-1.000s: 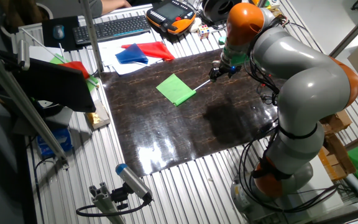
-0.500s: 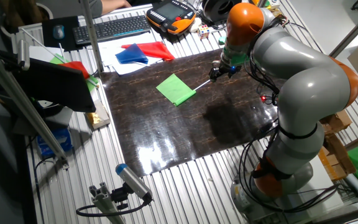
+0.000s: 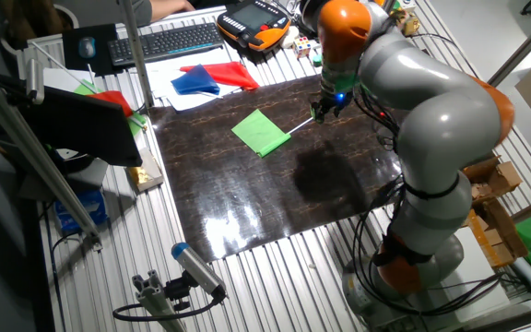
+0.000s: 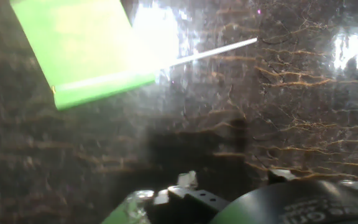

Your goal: Wave the flag

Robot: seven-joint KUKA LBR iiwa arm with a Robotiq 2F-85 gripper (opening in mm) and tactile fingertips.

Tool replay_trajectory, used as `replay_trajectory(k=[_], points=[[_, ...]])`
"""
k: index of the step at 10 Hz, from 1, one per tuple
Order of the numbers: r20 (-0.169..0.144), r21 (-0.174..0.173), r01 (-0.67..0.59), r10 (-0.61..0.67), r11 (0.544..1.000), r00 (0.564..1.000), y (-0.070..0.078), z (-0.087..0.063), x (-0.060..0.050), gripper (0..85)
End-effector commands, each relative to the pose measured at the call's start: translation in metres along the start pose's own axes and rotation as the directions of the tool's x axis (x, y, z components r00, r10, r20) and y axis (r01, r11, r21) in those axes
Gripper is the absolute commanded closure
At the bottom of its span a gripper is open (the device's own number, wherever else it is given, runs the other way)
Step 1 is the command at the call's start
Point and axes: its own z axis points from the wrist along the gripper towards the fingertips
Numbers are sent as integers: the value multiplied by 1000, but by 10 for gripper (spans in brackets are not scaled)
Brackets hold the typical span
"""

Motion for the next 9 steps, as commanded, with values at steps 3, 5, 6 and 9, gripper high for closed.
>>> replay_trajectory(k=[3,5,6,9], points=[[-46,0,6,-6,1000,999,0,0,0,840],[-46,0,6,-6,1000,999,0,0,0,840],[-48,0,6,-6,1000,999,0,0,0,840],[-51,4,-70,70,998,996,0,0,0,840]])
